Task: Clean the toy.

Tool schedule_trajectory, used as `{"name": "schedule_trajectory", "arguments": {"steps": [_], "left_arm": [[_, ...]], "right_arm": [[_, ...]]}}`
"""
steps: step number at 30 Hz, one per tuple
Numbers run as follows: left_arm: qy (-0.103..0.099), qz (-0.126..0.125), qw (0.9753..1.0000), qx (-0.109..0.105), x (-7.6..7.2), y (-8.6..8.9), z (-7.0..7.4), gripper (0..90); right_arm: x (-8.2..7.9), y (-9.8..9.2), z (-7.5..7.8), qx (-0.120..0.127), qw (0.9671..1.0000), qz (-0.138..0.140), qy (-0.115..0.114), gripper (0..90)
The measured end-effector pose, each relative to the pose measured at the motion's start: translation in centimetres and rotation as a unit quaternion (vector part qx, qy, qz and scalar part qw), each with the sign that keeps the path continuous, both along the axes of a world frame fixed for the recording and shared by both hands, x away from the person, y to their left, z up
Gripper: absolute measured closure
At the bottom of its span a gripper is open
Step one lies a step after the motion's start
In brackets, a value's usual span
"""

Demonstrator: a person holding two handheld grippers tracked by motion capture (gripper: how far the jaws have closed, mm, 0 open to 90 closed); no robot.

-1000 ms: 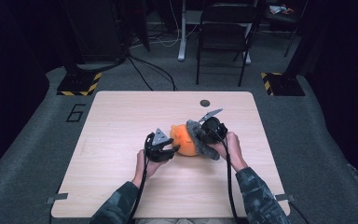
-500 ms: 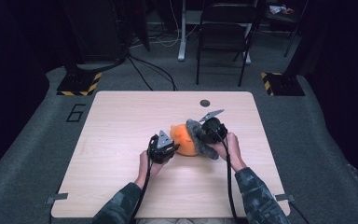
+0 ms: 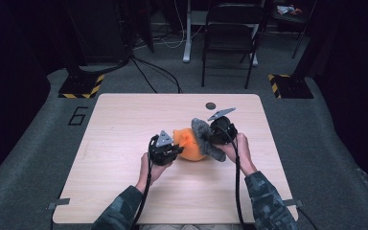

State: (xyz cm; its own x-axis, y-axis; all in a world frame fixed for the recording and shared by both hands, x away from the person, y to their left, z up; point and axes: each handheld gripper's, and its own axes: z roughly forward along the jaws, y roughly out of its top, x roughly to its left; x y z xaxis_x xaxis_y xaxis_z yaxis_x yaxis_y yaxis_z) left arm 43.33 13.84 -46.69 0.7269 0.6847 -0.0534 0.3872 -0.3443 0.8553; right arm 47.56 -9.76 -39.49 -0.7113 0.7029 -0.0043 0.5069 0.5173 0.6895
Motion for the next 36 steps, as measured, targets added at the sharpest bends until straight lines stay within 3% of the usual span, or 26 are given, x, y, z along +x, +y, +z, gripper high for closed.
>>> {"name": "schedule_trajectory", "arguments": {"steps": [2,5,8,13,19,24,31,36], "left_arm": [[-0.003,0.001,1.0000,0.000,0.0,-0.1,0.0,81.8],[-0.007,0.001,1.0000,0.002,-0.1,-0.2,-0.1,81.5],[-0.009,0.003,0.9999,0.014,-0.1,-0.2,-0.3,81.4],[0.003,0.006,1.0000,0.004,0.2,0.2,-0.6,81.4],[0.003,0.010,0.9999,0.002,0.4,0.5,-0.8,81.1],[0.003,0.015,0.9999,-0.004,0.6,0.6,-1.0,80.6],[0.002,0.014,0.9999,-0.006,0.6,0.6,-1.1,80.1],[0.000,0.010,0.9999,-0.003,0.5,0.5,-1.0,80.0]], "right_arm": [[-0.7,0.6,0.6,0.013,0.9995,0.016,-0.025,72.2],[-1.8,2.4,0.7,0.024,0.9982,0.040,-0.038,72.1],[-2.4,4.2,-0.3,-0.017,0.9977,0.041,-0.052,72.1],[-2.0,4.2,-0.7,-0.032,0.9973,0.043,-0.049,72.1],[-0.9,2.8,-1.2,-0.046,0.9983,0.031,-0.021,72.0],[0.4,1.3,-2.1,-0.051,0.9987,0.004,0.009,72.1],[2.4,-1.2,-4.7,-0.058,0.9957,-0.040,0.060,72.1],[3.0,-1.6,-6.8,-0.067,0.9930,-0.054,0.081,72.0]]}}
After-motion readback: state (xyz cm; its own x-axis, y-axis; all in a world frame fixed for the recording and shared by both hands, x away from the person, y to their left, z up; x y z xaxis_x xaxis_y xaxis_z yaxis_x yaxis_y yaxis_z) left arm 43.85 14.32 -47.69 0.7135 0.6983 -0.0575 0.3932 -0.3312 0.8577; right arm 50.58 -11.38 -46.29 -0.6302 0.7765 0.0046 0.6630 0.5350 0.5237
